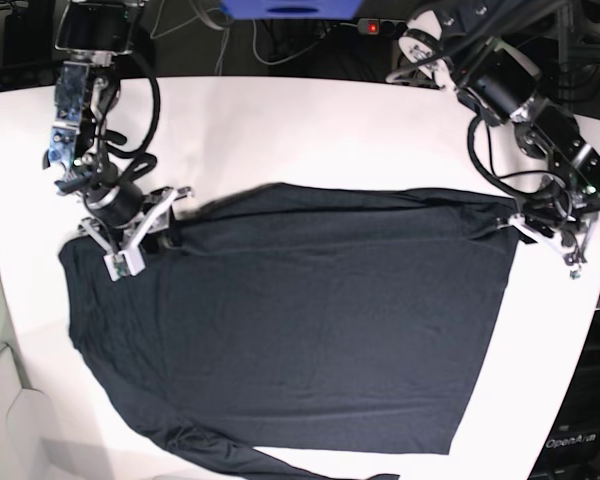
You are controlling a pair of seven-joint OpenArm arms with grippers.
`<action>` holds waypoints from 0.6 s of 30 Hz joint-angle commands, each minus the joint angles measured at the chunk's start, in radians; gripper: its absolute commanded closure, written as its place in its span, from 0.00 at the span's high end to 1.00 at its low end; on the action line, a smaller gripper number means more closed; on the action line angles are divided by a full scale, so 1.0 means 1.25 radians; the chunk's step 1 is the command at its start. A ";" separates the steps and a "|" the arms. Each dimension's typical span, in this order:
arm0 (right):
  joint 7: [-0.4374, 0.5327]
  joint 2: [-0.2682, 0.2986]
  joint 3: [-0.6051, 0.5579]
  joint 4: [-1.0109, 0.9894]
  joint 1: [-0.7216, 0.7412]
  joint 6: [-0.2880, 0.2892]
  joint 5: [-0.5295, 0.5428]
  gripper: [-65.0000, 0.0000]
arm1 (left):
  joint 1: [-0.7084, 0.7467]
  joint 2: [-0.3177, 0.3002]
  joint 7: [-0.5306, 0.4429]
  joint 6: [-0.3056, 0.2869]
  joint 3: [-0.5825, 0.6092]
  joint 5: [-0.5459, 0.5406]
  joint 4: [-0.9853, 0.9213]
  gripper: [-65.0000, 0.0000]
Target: Fold the T-shirt properly
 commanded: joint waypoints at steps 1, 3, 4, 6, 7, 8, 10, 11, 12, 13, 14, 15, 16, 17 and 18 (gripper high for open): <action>0.021 0.008 0.002 0.014 0.014 0.004 0.012 0.40 | -0.013 -0.009 -0.014 0.001 0.005 -0.009 0.010 0.33; 0.021 0.019 0.007 0.014 0.014 0.004 0.012 0.43 | -0.001 -0.009 -0.014 0.001 0.009 -0.009 0.010 0.33; 0.021 0.023 0.017 0.014 0.014 0.004 0.013 0.44 | 0.001 -0.008 -0.014 0.001 0.009 -0.009 0.010 0.33; 0.021 0.023 0.046 0.014 0.014 0.004 0.013 0.47 | 0.010 -0.009 -0.014 0.001 0.009 -0.011 0.010 0.33; 0.021 0.023 0.065 0.014 0.014 0.004 0.013 0.48 | 0.014 -0.009 -0.014 0.001 0.009 -0.011 0.010 0.33; 0.021 0.022 0.088 0.014 0.014 0.004 0.013 0.50 | 0.017 -0.009 -0.014 0.001 0.009 -0.011 0.010 0.33; 0.021 0.016 0.141 0.014 0.013 0.004 0.015 0.52 | 0.030 -0.009 -0.014 0.001 0.011 -0.011 0.015 0.33; 0.021 0.003 0.164 0.013 0.013 0.005 0.019 0.52 | 0.037 -0.009 -0.014 0.001 0.011 -0.011 0.019 0.33; 0.021 -0.005 0.193 0.013 0.009 0.005 0.031 0.53 | 0.044 -0.010 -0.014 0.001 0.011 -0.011 0.019 0.33; 0.021 -0.010 0.223 0.013 0.001 0.012 0.044 0.54 | 0.049 -0.012 -0.014 0.001 0.011 -0.011 0.019 0.33; 0.021 -0.013 0.244 0.012 -0.003 0.027 0.058 0.54 | 0.051 -0.013 -0.014 0.001 0.011 -0.011 0.020 0.33; 0.021 -0.013 0.254 0.007 -0.007 0.038 0.069 0.55 | 0.054 -0.017 -0.016 0.001 0.011 -0.011 0.020 0.33; 0.021 -0.014 0.263 -0.003 -0.008 0.049 0.083 0.56 | 0.060 -0.021 -0.026 0.001 0.011 -0.011 0.020 0.33; 0.020 -0.014 0.268 -0.015 -0.009 0.055 0.100 0.56 | 0.063 -0.021 -0.038 0.001 0.012 -0.011 0.020 0.33; 0.020 -0.014 0.273 -0.032 -0.009 0.059 0.124 0.56 | 0.070 -0.023 -0.050 0.001 0.012 -0.011 0.020 0.33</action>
